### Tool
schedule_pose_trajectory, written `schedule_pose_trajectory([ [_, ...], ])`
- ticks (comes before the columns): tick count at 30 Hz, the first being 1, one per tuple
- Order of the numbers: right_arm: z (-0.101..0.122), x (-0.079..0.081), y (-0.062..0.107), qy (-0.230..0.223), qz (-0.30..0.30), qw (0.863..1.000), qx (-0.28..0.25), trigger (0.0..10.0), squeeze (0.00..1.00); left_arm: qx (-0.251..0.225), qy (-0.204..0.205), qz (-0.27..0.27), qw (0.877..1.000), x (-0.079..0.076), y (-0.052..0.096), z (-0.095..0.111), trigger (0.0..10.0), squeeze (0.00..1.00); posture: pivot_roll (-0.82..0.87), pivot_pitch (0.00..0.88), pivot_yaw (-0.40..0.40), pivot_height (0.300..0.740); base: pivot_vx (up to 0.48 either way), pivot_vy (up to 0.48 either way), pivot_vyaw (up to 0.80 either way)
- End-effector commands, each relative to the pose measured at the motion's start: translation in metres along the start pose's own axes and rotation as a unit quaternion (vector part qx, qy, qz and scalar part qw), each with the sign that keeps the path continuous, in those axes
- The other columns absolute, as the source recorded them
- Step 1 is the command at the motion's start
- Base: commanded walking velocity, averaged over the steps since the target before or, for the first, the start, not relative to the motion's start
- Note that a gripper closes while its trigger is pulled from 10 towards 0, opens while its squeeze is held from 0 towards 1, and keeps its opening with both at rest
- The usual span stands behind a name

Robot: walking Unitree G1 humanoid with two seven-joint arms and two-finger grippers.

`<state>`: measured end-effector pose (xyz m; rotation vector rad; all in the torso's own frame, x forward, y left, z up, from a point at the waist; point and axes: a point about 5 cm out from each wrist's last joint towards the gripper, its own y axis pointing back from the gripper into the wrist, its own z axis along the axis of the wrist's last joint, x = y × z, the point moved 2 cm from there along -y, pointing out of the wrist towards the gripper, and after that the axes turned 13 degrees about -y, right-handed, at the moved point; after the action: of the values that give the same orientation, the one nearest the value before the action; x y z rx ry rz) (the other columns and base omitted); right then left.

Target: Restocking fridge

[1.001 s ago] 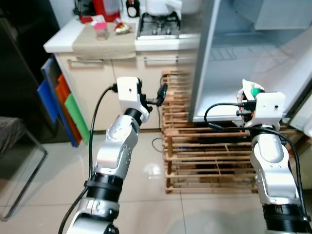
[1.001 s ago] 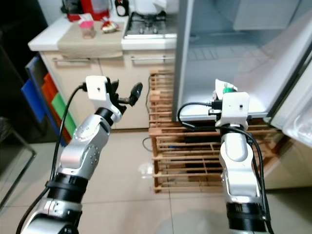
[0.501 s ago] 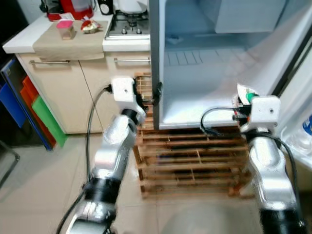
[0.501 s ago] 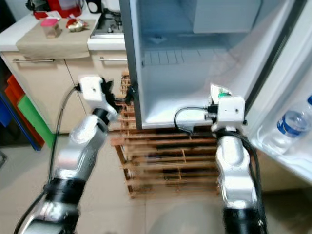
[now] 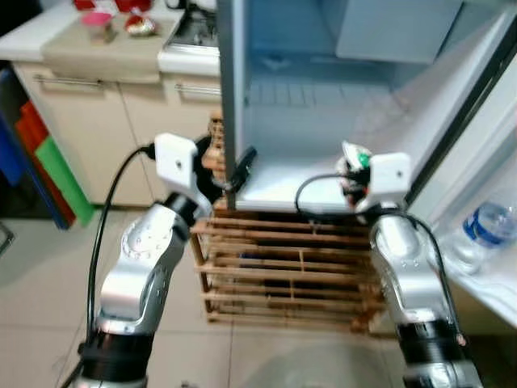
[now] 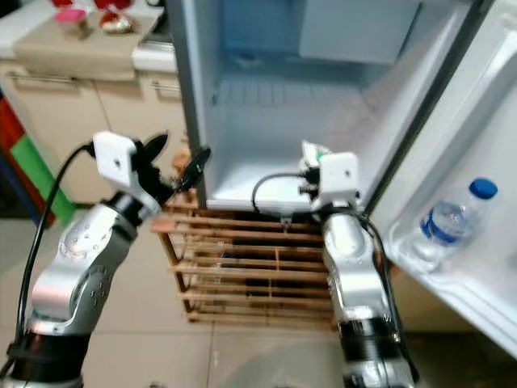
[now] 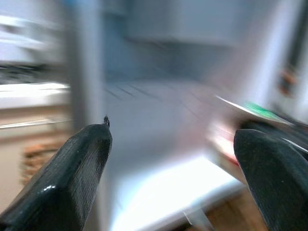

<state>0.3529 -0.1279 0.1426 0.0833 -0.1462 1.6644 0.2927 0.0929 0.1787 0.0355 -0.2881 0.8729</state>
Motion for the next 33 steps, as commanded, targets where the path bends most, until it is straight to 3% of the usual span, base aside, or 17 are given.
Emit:
schedule_pose_trajectory([
  [1,-0.009,0.005,-0.005,0.000,-0.009,1.000,0.011,10.0,0.00,0.012,-0.001,-0.069,0.998,-0.024,-0.001,-0.003,10.0,0.00,0.03,0.000,0.039,0.740,0.000,0.000,0.00],
  [8,-0.018,0.011,-0.014,-0.003,-0.033,0.999,0.017,10.0,0.00,0.030,-0.032,-0.104,0.994,-0.042,0.006,-0.013,10.0,0.00,0.05,0.019,0.089,0.740,0.000,0.000,0.00],
  [10,-0.025,0.015,-0.019,0.002,-0.051,0.998,0.021,10.0,0.00,0.051,-0.011,-0.140,0.989,-0.050,0.024,-0.016,10.0,0.00,0.09,0.093,0.090,0.740,0.000,0.000,0.00],
  [13,-0.027,0.018,-0.021,0.003,-0.062,0.998,0.019,10.0,0.00,0.063,0.025,-0.142,0.988,-0.052,0.035,-0.016,10.0,0.00,0.10,0.107,0.086,0.740,0.000,0.000,0.00],
  [17,-0.022,0.027,-0.028,0.015,-0.052,0.999,0.000,10.0,0.00,0.072,0.029,-0.087,0.993,-0.046,0.053,-0.016,10.0,0.00,0.14,0.147,0.062,0.740,0.000,0.000,0.00],
  [22,-0.012,0.023,-0.039,0.030,-0.061,0.998,-0.017,10.0,0.00,0.086,0.057,-0.041,0.994,-0.052,0.081,-0.016,10.0,0.00,0.18,0.167,0.041,0.740,0.000,0.000,0.00],
  [23,-0.012,0.023,-0.039,0.030,-0.061,0.998,-0.017,10.0,0.00,0.086,0.057,-0.041,0.994,-0.052,0.081,-0.016,10.0,0.00,0.18,0.167,0.041,0.740,0.000,0.000,0.00],
  [24,-0.008,0.019,-0.045,0.030,-0.070,0.997,-0.019,10.0,0.00,0.095,0.068,-0.023,0.993,-0.057,0.092,-0.014,10.0,0.00,0.20,0.185,0.036,0.740,0.000,0.000,0.00],
  [30,0.009,0.023,-0.055,0.021,-0.079,0.996,-0.039,10.0,0.00,0.099,0.068,0.003,0.993,-0.063,0.099,-0.008,10.0,0.00,0.22,0.205,0.007,0.740,0.000,0.000,0.00],
  [33,0.017,0.028,-0.064,-0.030,-0.080,0.996,-0.031,10.0,0.00,0.098,0.070,0.014,0.993,-0.063,0.100,-0.004,10.0,0.00,0.24,0.212,-0.005,0.740,0.000,0.000,0.00],
])
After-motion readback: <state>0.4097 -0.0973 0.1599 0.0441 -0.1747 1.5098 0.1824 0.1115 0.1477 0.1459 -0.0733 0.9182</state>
